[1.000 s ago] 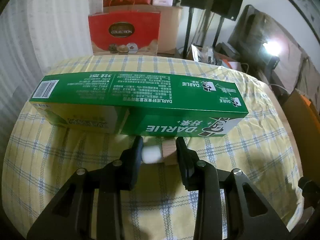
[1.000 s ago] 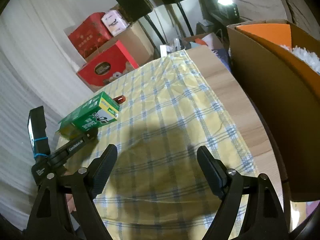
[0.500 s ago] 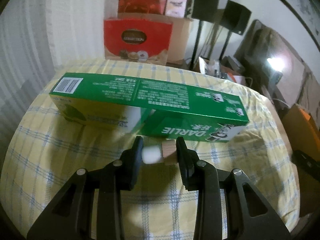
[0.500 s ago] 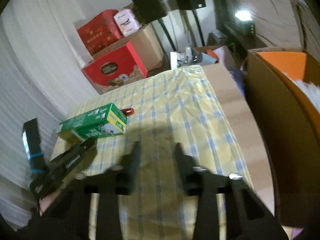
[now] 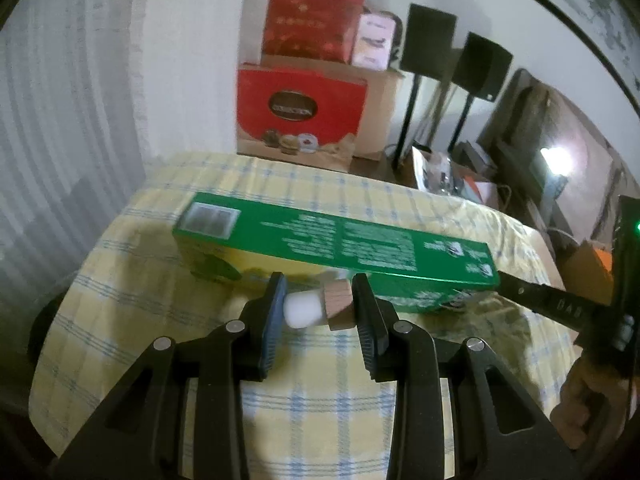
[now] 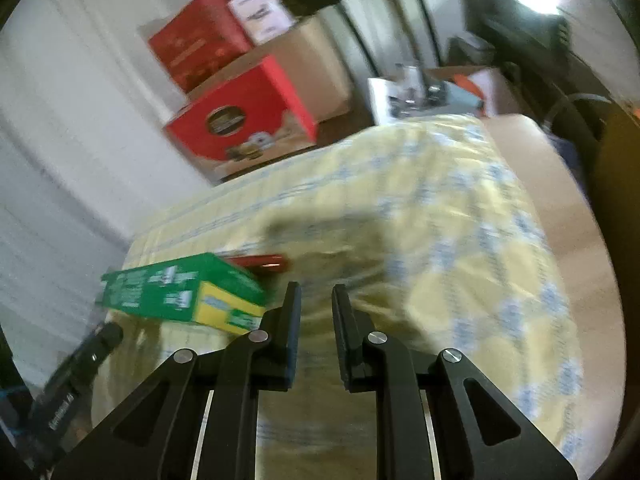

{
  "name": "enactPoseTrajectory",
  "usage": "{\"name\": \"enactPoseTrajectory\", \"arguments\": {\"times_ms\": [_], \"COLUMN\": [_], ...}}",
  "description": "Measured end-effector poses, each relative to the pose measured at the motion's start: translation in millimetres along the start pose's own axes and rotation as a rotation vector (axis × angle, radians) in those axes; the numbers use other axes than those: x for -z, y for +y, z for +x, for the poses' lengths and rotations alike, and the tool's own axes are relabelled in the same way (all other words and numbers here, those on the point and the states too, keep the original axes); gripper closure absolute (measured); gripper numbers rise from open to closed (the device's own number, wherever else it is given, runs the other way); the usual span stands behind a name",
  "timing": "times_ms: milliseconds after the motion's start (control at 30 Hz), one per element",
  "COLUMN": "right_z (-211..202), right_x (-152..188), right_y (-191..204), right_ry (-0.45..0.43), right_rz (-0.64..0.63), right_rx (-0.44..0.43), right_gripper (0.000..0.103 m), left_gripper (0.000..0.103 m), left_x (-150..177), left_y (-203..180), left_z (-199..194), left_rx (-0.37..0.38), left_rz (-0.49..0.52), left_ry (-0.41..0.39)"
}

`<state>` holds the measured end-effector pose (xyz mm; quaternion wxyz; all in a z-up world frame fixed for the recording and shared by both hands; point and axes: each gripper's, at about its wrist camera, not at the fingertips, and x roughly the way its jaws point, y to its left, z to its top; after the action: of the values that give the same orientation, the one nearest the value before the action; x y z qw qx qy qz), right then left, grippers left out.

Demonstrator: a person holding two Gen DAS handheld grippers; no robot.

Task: Organize objects
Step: 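Grasp the white-capped wooden item with the left tool while the right tool nears the green box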

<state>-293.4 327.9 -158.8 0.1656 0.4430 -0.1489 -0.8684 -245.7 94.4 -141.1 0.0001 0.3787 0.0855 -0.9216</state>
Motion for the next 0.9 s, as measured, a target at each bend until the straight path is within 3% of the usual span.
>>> {"name": "enactPoseTrajectory", "arguments": {"times_ms": [133,267,400,533,667,900], "right_z": [10.5,16.7,21.8,27.5,28.2,27.9], "right_x": [2.1,7.7,7.9,9.2,14.4,17.2], "right_y": [25.2,45.4,42.8,40.7,58.1,54.1], "right_ry": [0.015,0.026,0.019,0.045,0.055,0.053], "right_rz": [-0.057,-0.087,-0.071,-0.049,-0.122,-0.099], "right_rx": [-0.037,-0.137,-0.075,-0.122,-0.133,-0.127], "right_gripper": [0.087,0.087,0.087,0.087,0.087,0.087], "left_gripper": [0.072,0.072,0.072,0.072,0.072,0.072], "left_x": [-1.2,-4.8,-5.9,-4.2,-3.6,-4.1], "left_y": [11.4,25.3,34.9,41.8,46.9,55.3], "left_z": [6.2,12.6,12.9,17.9,20.3,22.7], "left_rx": [-0.03,-0.043,-0.055,-0.058,-0.061,-0.074], "left_rz": [0.007,-0.027,-0.034,-0.049,-0.058,-0.069], "left_ry": [0.001,0.01,-0.001,0.009,0.014,0.01]}}
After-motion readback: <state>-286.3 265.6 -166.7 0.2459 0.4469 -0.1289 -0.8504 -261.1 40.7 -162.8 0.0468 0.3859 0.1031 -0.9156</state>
